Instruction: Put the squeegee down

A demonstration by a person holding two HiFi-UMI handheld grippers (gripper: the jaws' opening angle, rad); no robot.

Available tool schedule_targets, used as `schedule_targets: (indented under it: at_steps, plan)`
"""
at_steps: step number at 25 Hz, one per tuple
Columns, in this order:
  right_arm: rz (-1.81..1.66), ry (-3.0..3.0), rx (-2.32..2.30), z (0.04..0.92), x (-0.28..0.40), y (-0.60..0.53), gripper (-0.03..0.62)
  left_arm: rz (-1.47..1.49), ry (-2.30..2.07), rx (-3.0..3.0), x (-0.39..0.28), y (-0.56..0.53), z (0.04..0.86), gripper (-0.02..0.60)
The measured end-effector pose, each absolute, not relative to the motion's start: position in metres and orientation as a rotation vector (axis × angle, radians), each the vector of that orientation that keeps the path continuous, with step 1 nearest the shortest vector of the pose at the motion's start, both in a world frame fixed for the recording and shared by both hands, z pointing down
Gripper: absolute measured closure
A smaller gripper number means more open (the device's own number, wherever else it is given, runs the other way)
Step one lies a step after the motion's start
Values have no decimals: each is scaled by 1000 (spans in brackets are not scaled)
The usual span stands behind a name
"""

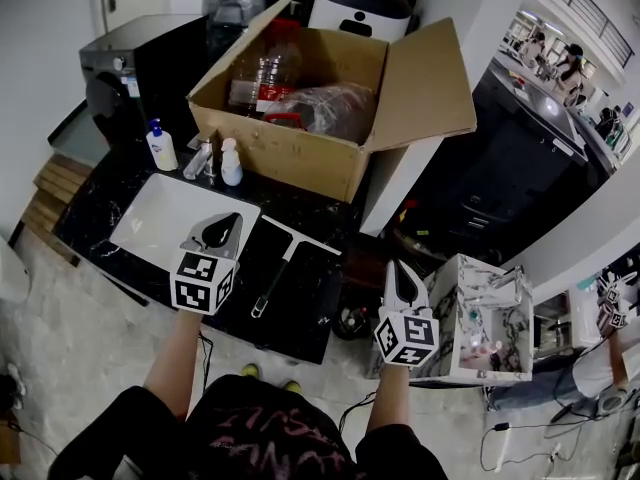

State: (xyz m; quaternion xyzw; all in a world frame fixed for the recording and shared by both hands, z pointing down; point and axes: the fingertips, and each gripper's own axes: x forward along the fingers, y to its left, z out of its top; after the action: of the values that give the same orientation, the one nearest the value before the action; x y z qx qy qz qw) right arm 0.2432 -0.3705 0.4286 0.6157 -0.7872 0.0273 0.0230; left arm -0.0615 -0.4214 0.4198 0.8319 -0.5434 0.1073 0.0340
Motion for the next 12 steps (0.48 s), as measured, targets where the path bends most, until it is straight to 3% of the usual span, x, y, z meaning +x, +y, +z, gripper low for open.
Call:
schedule_targets:
  at_steps: [12]
  plan:
    - [82,-2455,1893,424,238,-378,583,258,-1692,2601,-61,-421,392,575]
